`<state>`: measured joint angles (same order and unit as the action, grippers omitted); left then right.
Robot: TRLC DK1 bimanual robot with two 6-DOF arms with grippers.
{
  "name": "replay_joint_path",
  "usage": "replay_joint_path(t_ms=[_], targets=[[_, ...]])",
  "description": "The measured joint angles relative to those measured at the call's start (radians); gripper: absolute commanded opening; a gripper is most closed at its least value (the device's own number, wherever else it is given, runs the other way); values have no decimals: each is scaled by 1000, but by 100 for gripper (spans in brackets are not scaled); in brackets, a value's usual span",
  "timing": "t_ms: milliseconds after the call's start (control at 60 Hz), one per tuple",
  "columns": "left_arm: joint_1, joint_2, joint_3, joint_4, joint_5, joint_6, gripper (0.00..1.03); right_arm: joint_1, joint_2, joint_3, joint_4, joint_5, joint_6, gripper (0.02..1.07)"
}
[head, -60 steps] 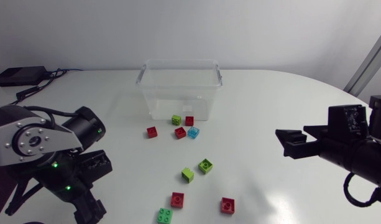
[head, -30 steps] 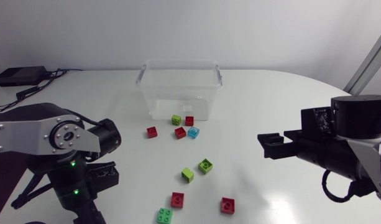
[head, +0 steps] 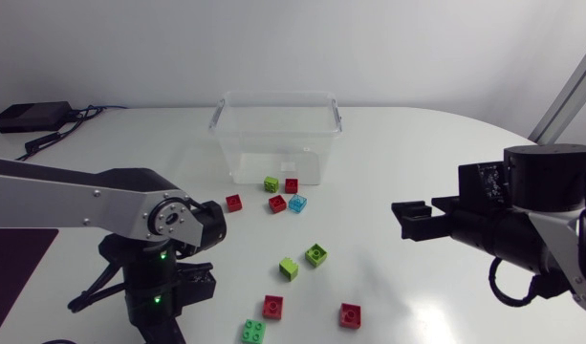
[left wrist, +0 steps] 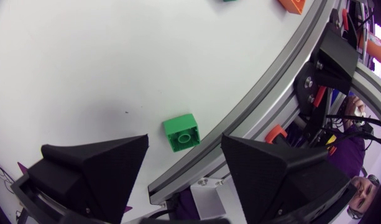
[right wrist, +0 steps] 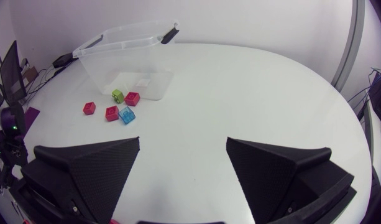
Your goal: Place the duplo bricks in the container
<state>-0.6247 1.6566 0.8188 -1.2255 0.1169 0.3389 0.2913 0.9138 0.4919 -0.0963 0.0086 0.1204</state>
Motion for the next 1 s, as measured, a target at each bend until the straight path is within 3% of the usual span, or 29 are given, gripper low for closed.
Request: replay_joint_path(t_ms=[517, 1000], targets=[[-80, 129, -43, 60, -18, -98, 81, 6, 0, 0, 21, -1, 3, 103], [-69, 163, -43, 79, -35, -150, 37, 6, -3, -2, 29, -6, 3, 103]])
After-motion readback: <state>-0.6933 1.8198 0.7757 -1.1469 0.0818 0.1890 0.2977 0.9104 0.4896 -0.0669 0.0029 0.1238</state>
